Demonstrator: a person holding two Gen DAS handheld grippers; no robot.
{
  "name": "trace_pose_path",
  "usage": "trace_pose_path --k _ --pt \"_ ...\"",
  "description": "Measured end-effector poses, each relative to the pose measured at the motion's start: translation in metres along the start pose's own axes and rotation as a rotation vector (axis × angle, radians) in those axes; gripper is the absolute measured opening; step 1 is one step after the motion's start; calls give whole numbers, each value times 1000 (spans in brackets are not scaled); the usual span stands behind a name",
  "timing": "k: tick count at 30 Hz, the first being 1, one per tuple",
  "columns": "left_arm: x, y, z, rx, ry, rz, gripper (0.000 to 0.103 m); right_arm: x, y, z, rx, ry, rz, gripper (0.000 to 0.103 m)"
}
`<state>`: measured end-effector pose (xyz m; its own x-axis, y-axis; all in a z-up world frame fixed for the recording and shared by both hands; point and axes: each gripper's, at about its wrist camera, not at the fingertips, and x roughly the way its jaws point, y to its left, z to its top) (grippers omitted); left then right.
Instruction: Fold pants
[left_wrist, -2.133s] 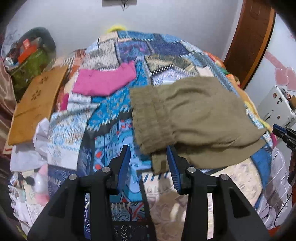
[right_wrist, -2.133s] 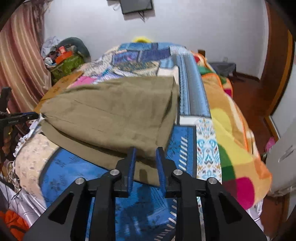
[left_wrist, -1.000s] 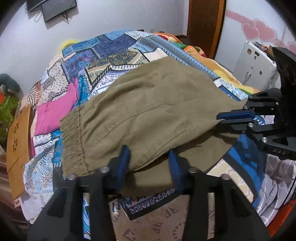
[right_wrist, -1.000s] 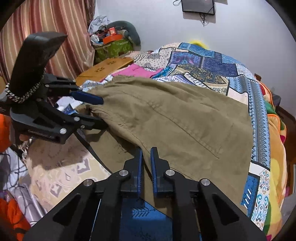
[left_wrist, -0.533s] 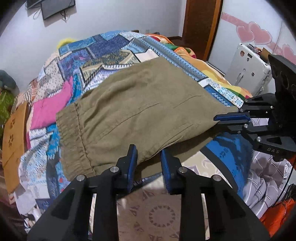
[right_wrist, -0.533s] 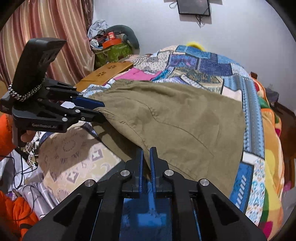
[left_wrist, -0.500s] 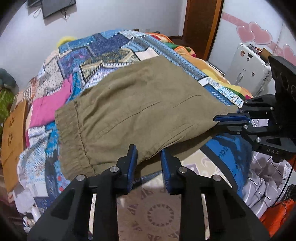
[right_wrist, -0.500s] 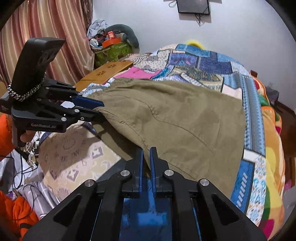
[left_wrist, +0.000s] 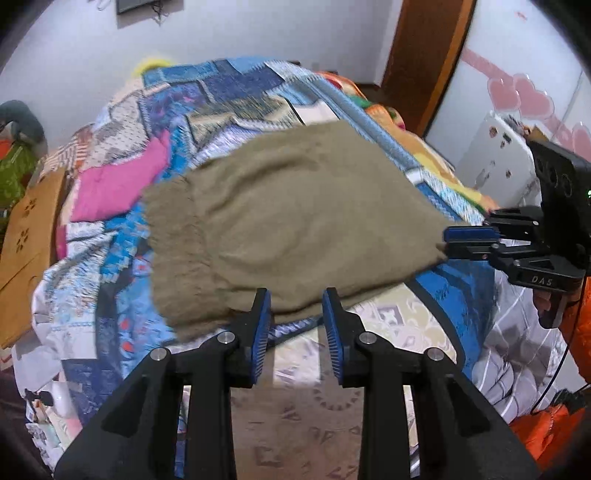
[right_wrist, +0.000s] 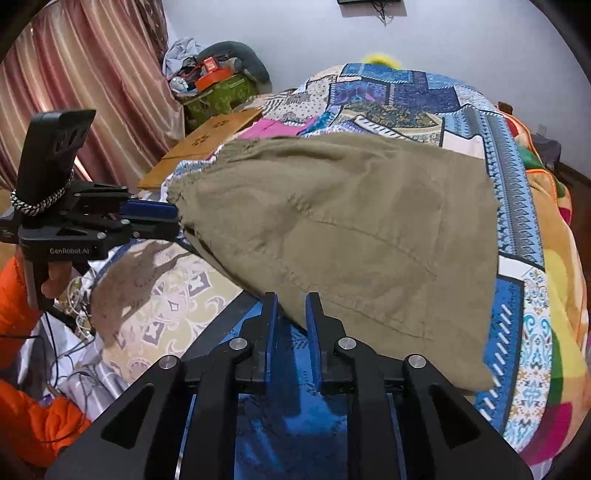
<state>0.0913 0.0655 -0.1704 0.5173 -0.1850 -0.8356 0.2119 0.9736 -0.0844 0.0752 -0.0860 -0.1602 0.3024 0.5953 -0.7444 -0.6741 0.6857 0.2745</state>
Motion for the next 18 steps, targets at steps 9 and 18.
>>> trace_pose_path --k 9,18 --pt "1 68 53 -125 -92 120 51 -31 -42 39 11 -144 -136 49" --pt "74 139 86 -279 8 123 51 3 -122 83 89 -139 -264 49"
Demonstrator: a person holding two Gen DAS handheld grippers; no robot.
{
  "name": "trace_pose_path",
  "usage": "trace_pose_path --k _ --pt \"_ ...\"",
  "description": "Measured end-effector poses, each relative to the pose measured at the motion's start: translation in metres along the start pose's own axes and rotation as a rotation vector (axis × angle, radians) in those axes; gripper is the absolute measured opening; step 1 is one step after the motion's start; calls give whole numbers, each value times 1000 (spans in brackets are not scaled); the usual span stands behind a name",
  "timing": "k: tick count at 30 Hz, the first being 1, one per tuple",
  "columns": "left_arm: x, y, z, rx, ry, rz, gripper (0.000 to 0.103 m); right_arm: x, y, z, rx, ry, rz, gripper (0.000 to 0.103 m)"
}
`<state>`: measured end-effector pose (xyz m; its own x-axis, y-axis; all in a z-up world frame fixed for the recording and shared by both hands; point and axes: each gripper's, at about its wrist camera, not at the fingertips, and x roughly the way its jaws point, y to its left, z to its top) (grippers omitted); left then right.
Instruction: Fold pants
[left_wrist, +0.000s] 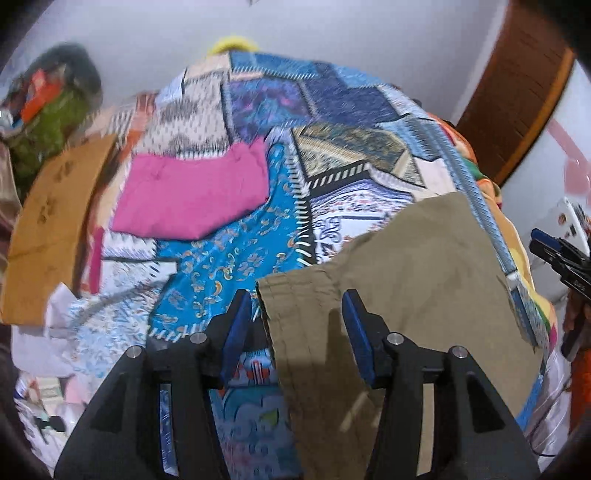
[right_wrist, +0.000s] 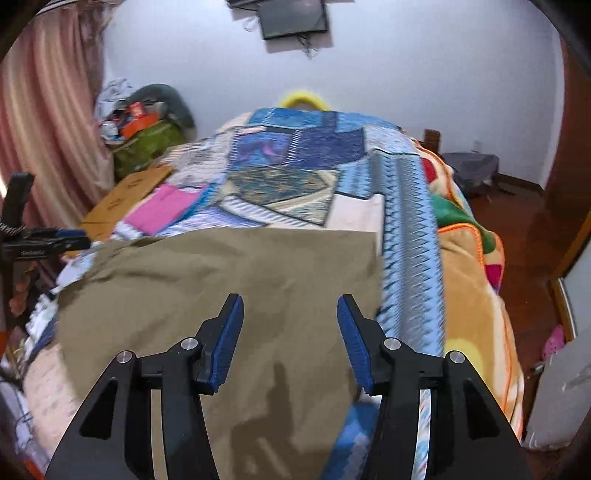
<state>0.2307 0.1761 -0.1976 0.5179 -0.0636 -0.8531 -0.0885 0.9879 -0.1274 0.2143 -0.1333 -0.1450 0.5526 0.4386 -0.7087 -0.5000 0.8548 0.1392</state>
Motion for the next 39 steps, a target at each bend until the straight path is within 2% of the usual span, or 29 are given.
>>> trace_pose_path --k 4,10,12,14,16,18,20,23,25,26,29,32,34,36,39 --pt "27 9 1 -37 46 -30 52 38 -30 13 37 25 -49 49" --pt "37 12 -6 -54 63 -115 54 102 -65 33 112 70 -42 49" --pt "39 9 -7 -37 59 -109 54 117 -68 37 117 86 -36 48" --pt "38 8 -9 -26 38 -91 54 132 -69 39 114 110 -21 36" --pt "37 10 -10 -41 22 -54 52 145 -68 37 90 144 -55 19" --pt "37 15 -11 -61 14 -30 53 155 -68 32 60 158 -90 13" --pt "38 17 -13 -84 15 -25 53 155 -73 32 88 161 -106 8" --pt "33 10 -11 -58 12 21 52 154 -73 36 102 189 -126 6" --pt "24 2 -9 -20 0 49 52 149 -67 39 70 224 -142 8" --pt "15 -3 -7 6 -15 73 52 143 -63 41 62 238 -139 12" --pt "-7 -13 -3 64 -67 103 52 116 -53 46 77 225 -62 17" --pt "-25 -24 5 91 -93 74 52 79 -33 48 46 169 2 32" --pt "-30 -33 10 106 -102 57 53 60 -18 46 18 152 56 45" --pt "-30 -45 13 122 -99 38 54 42 0 44 -5 129 100 49" --pt "-21 -60 14 135 -65 -3 54 34 27 43 -8 132 165 64"
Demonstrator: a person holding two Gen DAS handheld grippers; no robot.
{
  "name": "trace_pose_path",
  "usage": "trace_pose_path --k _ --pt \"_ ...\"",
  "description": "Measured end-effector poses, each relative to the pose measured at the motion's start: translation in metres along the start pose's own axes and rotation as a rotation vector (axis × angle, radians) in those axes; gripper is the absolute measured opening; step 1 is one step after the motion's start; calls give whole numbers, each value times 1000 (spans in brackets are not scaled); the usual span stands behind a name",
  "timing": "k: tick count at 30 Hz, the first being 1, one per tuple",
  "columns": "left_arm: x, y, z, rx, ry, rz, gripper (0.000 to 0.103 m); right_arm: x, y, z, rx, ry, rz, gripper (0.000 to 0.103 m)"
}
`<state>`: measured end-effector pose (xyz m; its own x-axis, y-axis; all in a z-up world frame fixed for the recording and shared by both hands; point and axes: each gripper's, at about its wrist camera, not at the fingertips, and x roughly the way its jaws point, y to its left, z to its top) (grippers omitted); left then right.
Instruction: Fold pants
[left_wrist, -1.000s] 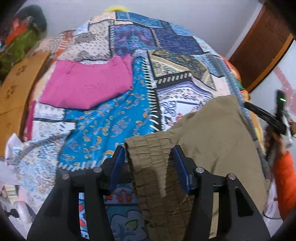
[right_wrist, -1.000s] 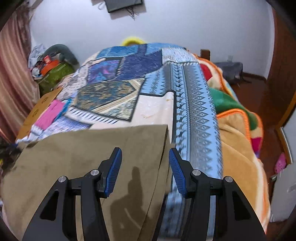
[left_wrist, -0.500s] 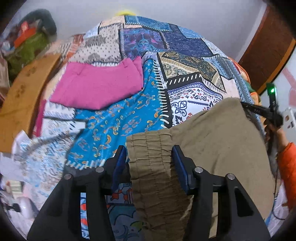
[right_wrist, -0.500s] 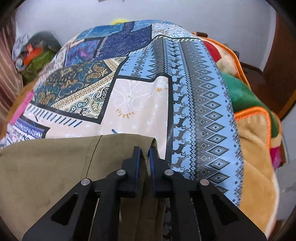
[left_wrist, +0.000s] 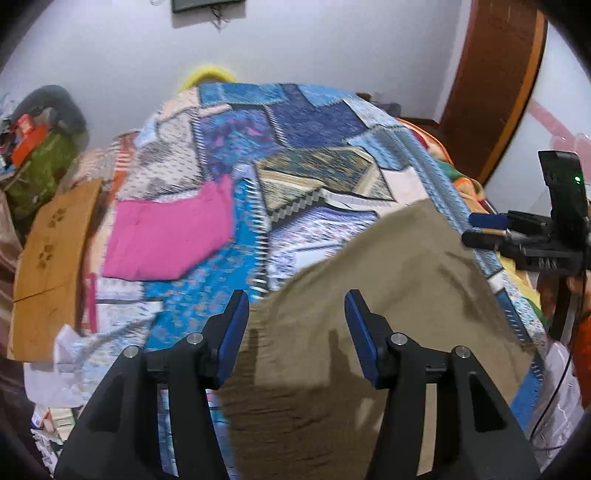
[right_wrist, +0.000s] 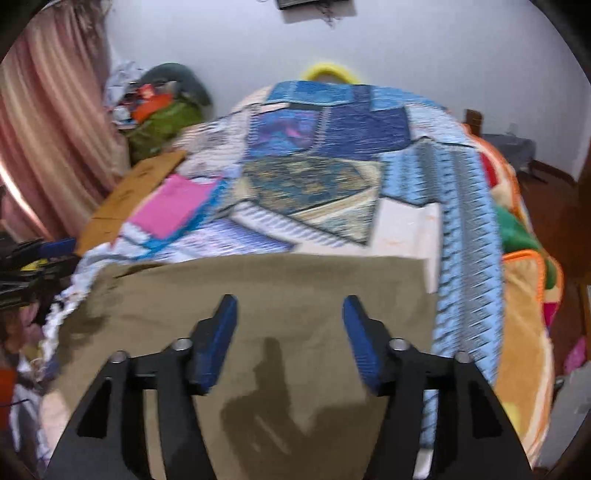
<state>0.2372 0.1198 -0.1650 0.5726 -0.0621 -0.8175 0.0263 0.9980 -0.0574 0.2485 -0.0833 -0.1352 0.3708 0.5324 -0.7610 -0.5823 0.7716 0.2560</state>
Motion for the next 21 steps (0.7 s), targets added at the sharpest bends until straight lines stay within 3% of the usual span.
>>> trace_pose_path --k 1,4,9,11,14,18,21 --pt "6 -5 0 1 20 -17 54 -1 9 -4 1 8 22 69" --pt "24 -21 -5 11 79 -67 54 14 29 -8 -23 44 41 72" --pt "53 -43 -32 87 171 -48 54 47 41 -37 1 164 49 72" --pt "51 -46 -43 107 154 -27 55 54 46 -53 -12 204 21 72" --pt "39 -49 -51 129 146 -19 55 41 52 -69 -43 170 -28 81" --pt "24 -51 -62 153 135 -14 57 24 46 -84 -13 160 -28 81" --pt "11 -53 -75 177 106 27 66 10 40 -97 33 152 -12 81"
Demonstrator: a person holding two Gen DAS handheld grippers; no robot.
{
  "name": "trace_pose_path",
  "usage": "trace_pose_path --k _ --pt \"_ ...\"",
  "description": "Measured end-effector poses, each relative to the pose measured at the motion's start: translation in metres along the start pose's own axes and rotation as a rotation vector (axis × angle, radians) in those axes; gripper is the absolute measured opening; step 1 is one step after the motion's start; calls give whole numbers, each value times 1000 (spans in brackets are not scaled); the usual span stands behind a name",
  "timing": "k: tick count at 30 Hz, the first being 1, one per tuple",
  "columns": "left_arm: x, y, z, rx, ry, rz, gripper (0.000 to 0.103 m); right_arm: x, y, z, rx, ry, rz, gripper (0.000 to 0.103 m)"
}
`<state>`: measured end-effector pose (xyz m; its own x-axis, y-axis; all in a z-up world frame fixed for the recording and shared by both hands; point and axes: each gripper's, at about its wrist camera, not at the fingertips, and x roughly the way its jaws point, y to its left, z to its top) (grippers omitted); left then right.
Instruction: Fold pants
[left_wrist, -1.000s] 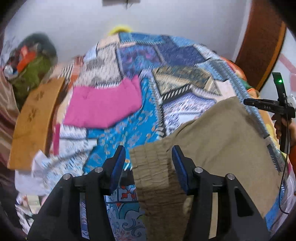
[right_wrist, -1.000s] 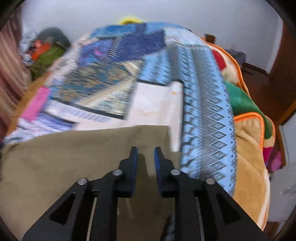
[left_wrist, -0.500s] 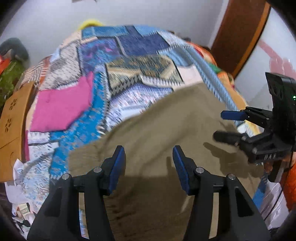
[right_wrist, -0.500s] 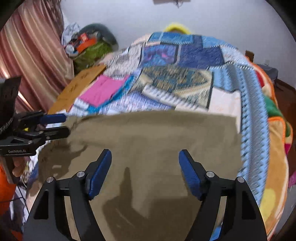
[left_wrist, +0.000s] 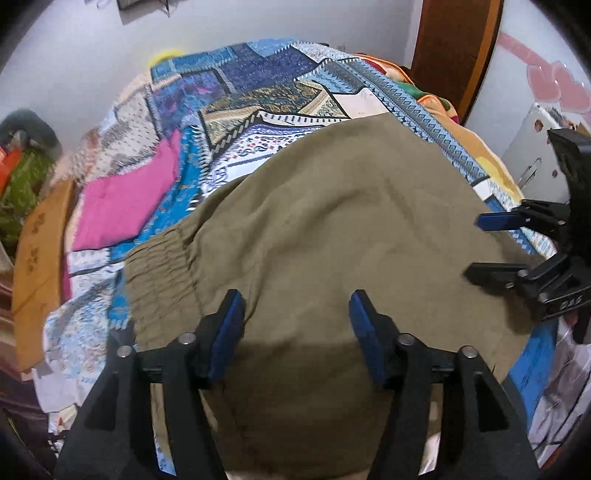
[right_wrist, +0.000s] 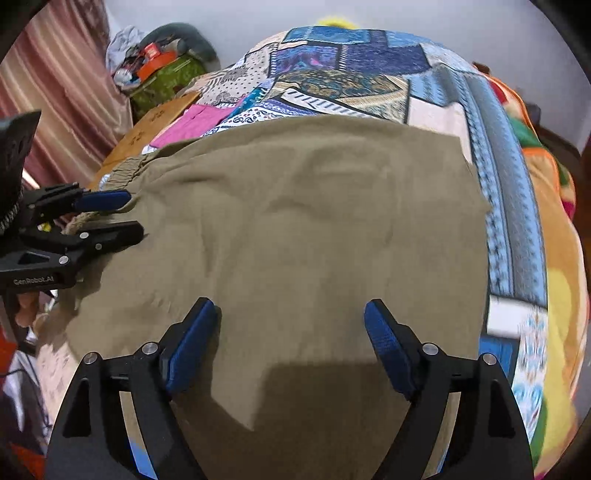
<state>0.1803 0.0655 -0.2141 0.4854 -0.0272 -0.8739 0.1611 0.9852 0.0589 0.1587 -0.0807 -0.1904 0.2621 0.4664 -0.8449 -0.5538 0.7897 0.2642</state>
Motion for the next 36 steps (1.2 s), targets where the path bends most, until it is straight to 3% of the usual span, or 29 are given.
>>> trace_pose_path --k 7,12,15,23,30,36 --pt "-22 -2 -37 7 -58 64 69 -18 -1 -38 40 -24 -27 81" --pt "-37 9 -58 -29 -86 68 70 -33 -13 -62 141 -63 -33 81" --pt "-45 22 -68 -65 -80 59 70 -39 -14 -72 139 -67 -59 80" --pt "-65 49 -86 -171 -53 111 75 -58 1 -58 68 -110 -121 81" --pt "-82 59 -93 -357 -50 -109 75 -64 36 -20 -14 -225 -66 81" --pt "-71 43 -100 -412 -19 -262 75 -34 67 -3 -71 -231 -8 81"
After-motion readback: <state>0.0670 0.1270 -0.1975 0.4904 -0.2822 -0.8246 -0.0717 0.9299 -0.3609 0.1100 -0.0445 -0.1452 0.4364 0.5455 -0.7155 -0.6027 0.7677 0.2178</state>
